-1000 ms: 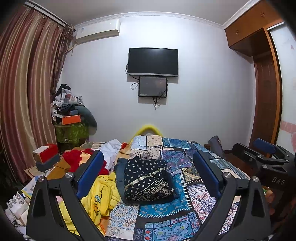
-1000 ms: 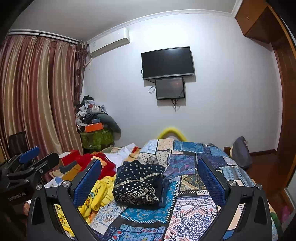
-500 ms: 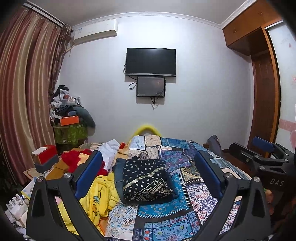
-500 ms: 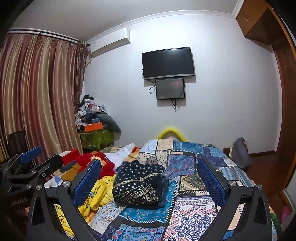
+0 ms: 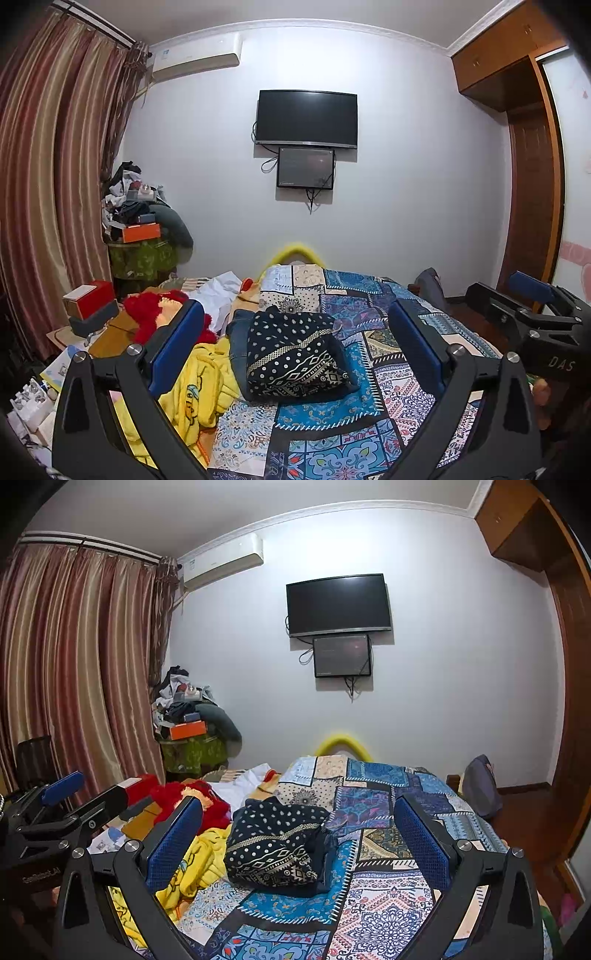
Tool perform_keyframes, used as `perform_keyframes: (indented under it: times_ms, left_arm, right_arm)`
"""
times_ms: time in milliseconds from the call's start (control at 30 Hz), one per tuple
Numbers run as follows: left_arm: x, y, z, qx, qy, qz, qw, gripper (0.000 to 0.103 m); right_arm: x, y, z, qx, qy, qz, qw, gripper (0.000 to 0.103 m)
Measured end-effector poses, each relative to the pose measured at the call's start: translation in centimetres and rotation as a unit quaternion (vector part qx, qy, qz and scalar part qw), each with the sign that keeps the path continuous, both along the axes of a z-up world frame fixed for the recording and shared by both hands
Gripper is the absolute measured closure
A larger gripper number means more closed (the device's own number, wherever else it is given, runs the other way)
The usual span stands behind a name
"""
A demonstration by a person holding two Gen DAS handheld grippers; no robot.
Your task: Fold large clothes
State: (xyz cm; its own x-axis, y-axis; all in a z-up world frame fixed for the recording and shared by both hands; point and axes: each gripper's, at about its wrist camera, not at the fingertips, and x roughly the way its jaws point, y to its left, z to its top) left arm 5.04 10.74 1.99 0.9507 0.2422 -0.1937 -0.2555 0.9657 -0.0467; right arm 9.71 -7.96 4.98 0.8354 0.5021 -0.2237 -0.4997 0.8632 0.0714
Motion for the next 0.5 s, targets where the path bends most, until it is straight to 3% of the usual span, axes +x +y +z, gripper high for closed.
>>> perform_keyframes:
  times_ms: [500]
  left_arm:
    - [0.5, 0.0, -0.2, -0.011, 0.010, -0.019, 0.9997, 0.002]
  right_arm:
    - [0.3, -1.1, 0.1, 0.002, -0.013, 0.004, 1.000, 0.000]
